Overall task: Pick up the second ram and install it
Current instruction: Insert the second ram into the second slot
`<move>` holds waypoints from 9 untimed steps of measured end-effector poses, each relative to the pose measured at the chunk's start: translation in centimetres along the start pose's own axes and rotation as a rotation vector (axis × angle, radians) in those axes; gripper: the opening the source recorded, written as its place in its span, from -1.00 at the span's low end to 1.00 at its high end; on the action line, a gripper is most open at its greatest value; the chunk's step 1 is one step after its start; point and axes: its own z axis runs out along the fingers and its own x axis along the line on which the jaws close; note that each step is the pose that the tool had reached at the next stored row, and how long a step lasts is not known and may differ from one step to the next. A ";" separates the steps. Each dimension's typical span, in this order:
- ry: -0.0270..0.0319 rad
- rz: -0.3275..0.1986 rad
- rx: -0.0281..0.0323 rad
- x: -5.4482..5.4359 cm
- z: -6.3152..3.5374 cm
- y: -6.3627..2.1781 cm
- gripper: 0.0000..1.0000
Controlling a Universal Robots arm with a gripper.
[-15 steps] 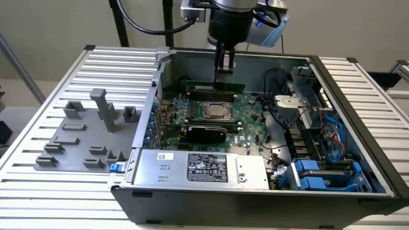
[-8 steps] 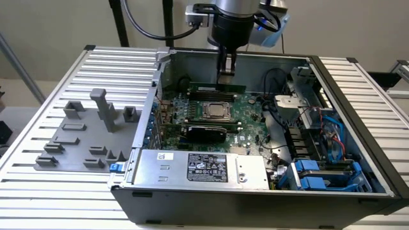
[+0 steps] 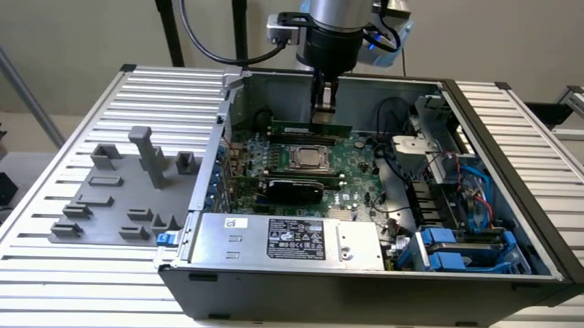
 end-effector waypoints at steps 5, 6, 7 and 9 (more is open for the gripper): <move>-0.0001 0.000 -0.0005 0.0 0.01 0.00 -1.00; 0.0000 0.000 -0.0006 0.0 0.00 0.00 -1.00; -0.0001 0.000 -0.0006 0.0 0.01 0.00 -1.00; 0.0000 0.000 -0.0007 0.0 0.00 0.00 -1.00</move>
